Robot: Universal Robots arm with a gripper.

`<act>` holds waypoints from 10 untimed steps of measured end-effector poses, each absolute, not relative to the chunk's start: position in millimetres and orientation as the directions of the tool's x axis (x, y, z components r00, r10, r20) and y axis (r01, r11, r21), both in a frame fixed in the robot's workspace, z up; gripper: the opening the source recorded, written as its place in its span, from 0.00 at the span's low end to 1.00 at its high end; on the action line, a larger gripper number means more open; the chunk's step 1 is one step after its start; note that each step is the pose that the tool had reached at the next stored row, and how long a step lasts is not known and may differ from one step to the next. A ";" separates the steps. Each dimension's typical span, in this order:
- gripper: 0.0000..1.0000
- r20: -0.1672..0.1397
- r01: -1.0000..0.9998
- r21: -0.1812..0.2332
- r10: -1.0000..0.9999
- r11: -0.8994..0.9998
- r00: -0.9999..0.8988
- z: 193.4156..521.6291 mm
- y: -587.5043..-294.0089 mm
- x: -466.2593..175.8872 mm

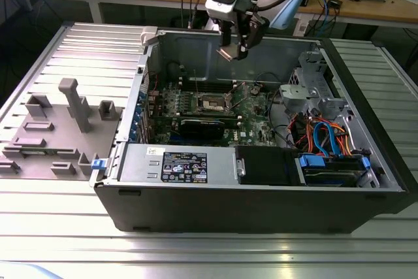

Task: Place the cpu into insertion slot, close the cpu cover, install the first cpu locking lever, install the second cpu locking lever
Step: 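Place the cpu into insertion slot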

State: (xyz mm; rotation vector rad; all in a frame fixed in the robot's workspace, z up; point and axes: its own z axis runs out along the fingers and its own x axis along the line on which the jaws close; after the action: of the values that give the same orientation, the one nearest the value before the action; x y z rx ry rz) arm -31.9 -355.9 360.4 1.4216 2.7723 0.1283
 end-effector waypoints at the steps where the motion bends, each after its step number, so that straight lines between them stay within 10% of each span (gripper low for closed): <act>1: 0.54 0.017 0.810 0.084 0.812 0.581 -0.584 360.4 -355.9 -31.9; 10: 0.54 0.015 0.845 0.083 0.847 0.529 -0.531 358.6 -355.9 -32.5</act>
State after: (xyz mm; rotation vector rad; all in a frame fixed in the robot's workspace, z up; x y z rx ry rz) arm -32.5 -355.9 358.6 1.5073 2.7231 0.1246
